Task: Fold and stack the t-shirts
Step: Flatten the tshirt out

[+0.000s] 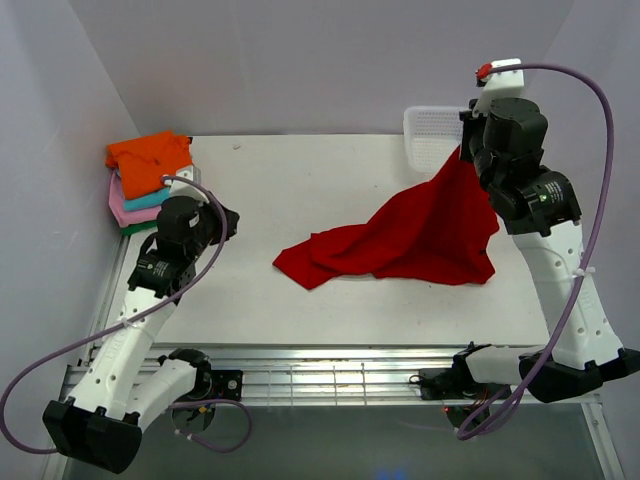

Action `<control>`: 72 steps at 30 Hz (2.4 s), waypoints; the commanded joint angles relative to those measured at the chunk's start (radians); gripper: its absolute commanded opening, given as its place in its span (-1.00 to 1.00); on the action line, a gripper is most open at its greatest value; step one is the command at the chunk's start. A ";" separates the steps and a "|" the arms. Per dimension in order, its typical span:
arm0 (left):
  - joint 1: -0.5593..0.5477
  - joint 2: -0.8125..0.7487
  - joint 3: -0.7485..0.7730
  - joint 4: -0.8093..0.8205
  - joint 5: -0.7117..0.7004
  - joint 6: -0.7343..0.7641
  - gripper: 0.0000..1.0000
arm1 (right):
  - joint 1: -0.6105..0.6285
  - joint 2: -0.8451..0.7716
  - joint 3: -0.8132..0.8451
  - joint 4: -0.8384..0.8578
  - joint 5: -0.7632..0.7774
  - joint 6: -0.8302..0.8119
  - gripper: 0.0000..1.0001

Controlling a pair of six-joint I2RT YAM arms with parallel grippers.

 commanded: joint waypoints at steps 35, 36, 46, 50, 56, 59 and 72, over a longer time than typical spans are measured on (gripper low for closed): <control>-0.344 0.807 -0.069 0.698 0.141 -0.033 -0.06 | -0.006 -0.061 -0.210 0.127 0.015 0.004 -0.85; -0.350 0.804 -0.067 0.679 0.130 -0.033 -0.06 | -0.006 -0.059 -0.210 0.124 0.015 0.004 -0.85; -0.425 0.732 -0.066 0.522 -0.077 -0.018 -0.07 | -0.007 -0.057 -0.223 0.124 0.004 0.011 -0.85; -0.427 0.750 -0.067 0.510 -0.093 -0.016 -0.07 | -0.007 -0.061 -0.229 0.124 0.006 0.011 -0.85; -0.435 0.804 -0.035 0.503 -0.119 -0.007 -0.07 | -0.006 -0.070 -0.224 0.125 0.006 0.011 -0.85; -0.444 0.839 -0.012 0.499 -0.128 -0.001 -0.07 | -0.006 -0.073 -0.224 0.125 0.012 0.006 -0.85; -0.476 0.856 0.063 0.463 -0.224 0.034 -0.81 | -0.006 -0.065 -0.233 0.124 0.013 0.004 -0.85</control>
